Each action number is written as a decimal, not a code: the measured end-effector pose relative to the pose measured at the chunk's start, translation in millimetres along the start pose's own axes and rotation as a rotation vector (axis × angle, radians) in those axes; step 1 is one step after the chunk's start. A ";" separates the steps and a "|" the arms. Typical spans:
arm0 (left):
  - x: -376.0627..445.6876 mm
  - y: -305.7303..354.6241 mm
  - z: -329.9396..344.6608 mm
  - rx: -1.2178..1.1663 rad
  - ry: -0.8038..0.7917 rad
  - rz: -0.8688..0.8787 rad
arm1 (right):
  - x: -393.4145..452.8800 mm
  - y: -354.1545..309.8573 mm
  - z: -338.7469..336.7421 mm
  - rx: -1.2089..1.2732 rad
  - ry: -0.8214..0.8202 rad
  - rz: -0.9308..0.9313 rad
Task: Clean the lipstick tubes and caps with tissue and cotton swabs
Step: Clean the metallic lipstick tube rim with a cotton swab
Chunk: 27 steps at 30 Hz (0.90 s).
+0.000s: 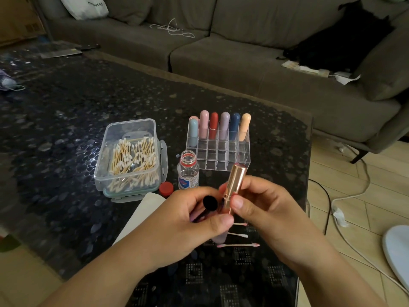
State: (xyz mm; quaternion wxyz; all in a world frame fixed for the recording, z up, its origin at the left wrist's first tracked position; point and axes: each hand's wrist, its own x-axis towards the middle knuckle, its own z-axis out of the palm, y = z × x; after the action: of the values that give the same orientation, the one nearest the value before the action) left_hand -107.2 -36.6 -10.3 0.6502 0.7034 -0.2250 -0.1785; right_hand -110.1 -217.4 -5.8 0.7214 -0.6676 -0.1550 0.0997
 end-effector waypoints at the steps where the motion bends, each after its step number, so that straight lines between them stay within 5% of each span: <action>1: 1.5 -2.7 -0.6 -0.035 0.021 -0.036 | 0.0 -1.2 -1.2 -0.014 0.023 -0.008; 6: 6.4 -7.3 -6.6 -0.380 0.259 -0.136 | -2.1 -3.1 -9.8 -0.204 0.101 0.011; 12: 4.5 -4.1 -9.1 -0.255 0.416 -0.073 | -4.9 -2.2 -5.4 -0.451 0.107 0.075; 27: 5.4 -6.2 -10.4 0.022 0.430 -0.002 | -5.1 -1.2 2.4 -0.671 0.107 0.104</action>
State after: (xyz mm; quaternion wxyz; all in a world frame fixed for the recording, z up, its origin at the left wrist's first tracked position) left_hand -96.5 -30.5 -15.3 0.6754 0.7325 -0.0823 -0.0225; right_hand -115.8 -217.0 -5.0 0.4625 -0.8790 -0.1070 0.0446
